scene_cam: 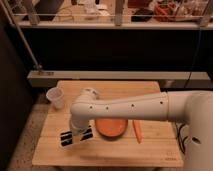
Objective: Place the eraser in the ceramic cup
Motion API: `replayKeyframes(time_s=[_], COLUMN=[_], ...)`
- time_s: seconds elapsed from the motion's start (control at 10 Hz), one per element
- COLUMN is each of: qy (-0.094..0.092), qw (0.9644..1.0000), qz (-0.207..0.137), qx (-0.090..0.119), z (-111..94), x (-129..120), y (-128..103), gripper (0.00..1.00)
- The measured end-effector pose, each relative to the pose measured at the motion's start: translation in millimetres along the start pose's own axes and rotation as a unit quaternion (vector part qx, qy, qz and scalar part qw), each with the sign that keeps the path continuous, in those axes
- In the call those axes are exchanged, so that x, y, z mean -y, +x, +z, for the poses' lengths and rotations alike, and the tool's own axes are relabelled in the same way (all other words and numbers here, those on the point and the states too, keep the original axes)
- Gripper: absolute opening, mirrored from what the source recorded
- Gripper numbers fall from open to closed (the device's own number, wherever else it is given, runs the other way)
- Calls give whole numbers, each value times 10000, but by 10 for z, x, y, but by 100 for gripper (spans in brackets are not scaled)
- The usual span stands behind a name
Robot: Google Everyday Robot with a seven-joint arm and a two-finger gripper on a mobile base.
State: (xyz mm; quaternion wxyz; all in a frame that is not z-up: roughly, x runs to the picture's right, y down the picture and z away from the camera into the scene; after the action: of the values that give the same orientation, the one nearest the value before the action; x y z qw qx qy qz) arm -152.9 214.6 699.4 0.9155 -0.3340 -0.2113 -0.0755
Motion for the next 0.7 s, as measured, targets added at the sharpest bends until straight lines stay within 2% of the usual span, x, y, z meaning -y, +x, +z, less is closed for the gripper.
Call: replayKeyframes(time_s=[0.7], qy=[-58], qw=[9999], qz=[-3], qx=[-126], z=[-178], x=[265], y=[-111], gripper=[3])
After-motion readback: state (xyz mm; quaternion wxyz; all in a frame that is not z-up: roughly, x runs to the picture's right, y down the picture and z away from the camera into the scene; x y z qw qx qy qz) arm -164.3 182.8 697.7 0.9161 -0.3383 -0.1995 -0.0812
